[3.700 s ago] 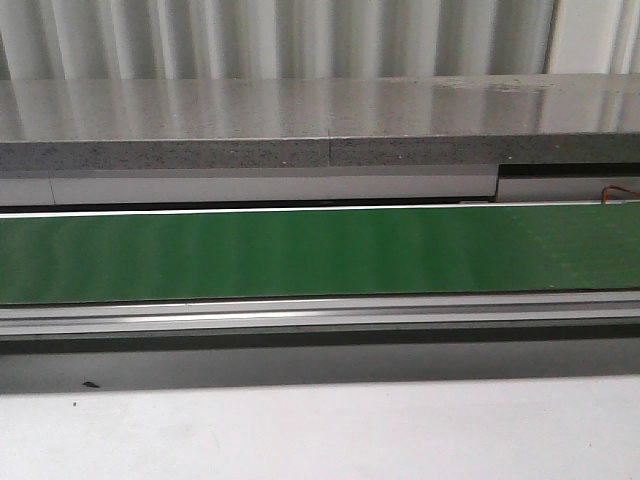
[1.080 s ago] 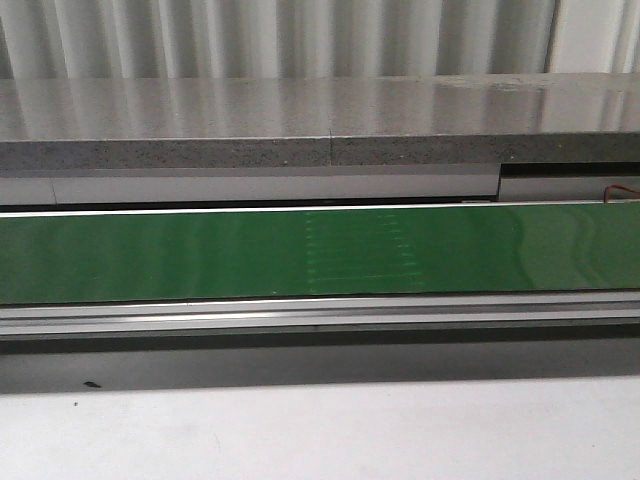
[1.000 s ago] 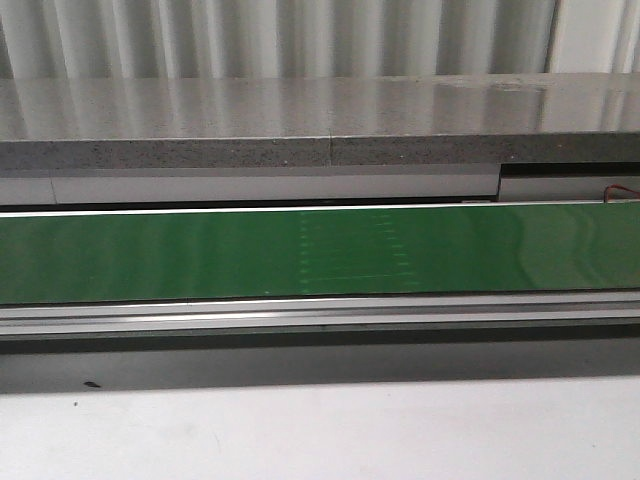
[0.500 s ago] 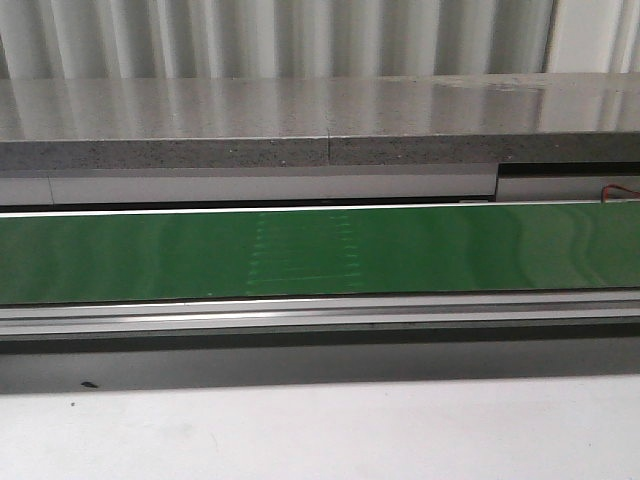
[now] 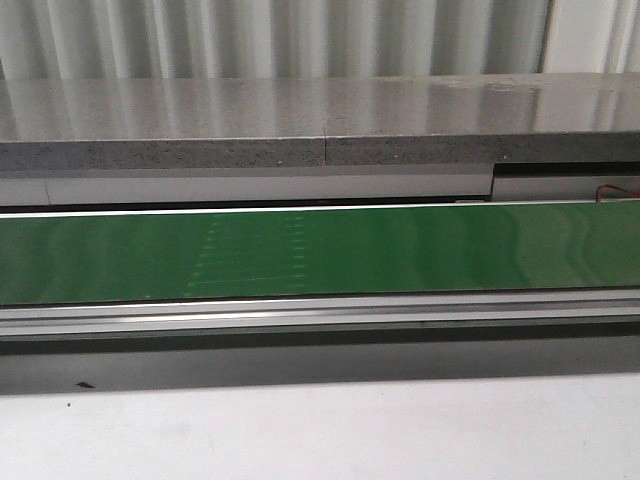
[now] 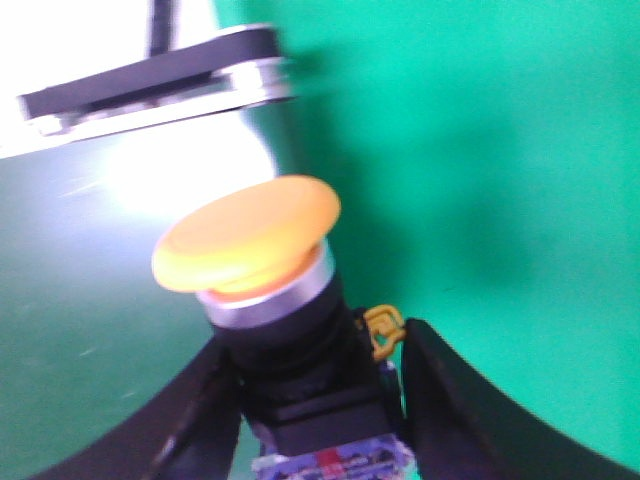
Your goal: Move button from right to left
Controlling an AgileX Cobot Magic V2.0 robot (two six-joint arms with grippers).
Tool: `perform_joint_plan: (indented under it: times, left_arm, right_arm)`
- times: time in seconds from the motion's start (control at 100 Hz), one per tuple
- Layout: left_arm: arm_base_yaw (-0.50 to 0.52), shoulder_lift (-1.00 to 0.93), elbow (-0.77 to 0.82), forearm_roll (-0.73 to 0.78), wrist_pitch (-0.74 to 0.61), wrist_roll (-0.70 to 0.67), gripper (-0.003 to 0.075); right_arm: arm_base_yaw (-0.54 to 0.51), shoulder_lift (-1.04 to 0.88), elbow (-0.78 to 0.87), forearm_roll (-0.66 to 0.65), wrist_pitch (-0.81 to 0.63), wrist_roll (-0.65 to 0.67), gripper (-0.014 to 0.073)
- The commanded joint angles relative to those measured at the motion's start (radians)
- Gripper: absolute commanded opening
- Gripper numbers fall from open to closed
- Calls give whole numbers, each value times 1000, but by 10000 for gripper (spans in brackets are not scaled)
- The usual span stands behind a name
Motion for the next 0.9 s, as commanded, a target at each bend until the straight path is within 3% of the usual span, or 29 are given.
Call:
perform_joint_plan:
  times: [0.0, 0.16, 0.32, 0.39, 0.49, 0.56, 0.76, 0.83, 0.89]
  left_arm:
    - [-1, -33, 40, -2, -77, -7, -20]
    - [-1, -33, 40, -2, -77, -7, -20]
    - [-1, -33, 40, -2, -77, -7, -21]
    - [-1, -33, 40, -2, -77, -7, -20]
    - [-1, -33, 40, -2, -77, -7, -21]
    - [-1, -33, 40, -2, -77, -7, -20]
    - [-1, -33, 40, -2, -77, -7, -21]
    - [-1, -33, 40, -2, -77, -7, -21]
    - [-1, -33, 40, -2, -77, -7, -20]
  right_arm:
    - [56, -45, -24, 14, 9, 68, 153]
    - [138, -4, 3, 14, -33, 152, 153]
    - [150, 46, 10, 16, -53, 177, 191]
    - [150, 52, 10, 15, -53, 175, 324]
    - [150, 36, 10, 32, -65, 137, 582]
    - [154, 6, 10, 75, -80, 86, 646]
    - [228, -155, 59, 96, -130, -63, 575]
    - [262, -230, 115, 67, -195, -78, 478]
    - [289, -292, 175, 42, -242, -81, 342]
